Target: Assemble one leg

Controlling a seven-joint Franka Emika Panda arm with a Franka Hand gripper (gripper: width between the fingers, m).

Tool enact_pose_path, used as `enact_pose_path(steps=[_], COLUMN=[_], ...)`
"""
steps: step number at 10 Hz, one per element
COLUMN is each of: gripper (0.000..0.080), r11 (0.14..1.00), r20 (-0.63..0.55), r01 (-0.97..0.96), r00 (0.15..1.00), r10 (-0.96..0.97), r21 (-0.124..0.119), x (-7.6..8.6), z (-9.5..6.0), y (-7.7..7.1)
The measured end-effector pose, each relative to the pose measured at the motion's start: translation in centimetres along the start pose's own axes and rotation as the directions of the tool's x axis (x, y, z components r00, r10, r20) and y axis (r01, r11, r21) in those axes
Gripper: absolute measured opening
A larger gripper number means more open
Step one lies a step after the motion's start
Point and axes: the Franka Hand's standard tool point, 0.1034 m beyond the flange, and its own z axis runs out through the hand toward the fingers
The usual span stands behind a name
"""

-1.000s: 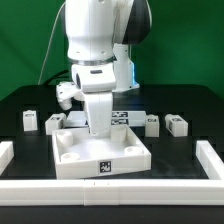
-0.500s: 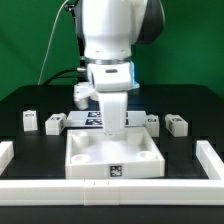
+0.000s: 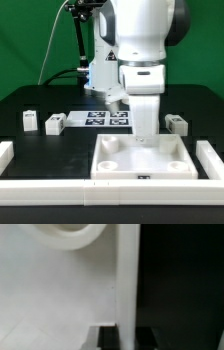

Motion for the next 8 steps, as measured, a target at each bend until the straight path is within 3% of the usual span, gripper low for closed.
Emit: enact_pose_path(steps=[3,7,8], gripper=[0.0060,0.0060,0.0131], r11=[1.000,1.000,1.000], r20=[-0.008,-0.008,-0.008], r01=[-0.001,0.014,0.014], r00=[1.000,1.000,1.000], r10=[0.001,-0.014,-0.014], r21=[-0.010,-0.009,-0.008], x=[2.1,2.1,2.0], z=[0.2,0.2,0.2], y=[1.2,1.2,1.2])
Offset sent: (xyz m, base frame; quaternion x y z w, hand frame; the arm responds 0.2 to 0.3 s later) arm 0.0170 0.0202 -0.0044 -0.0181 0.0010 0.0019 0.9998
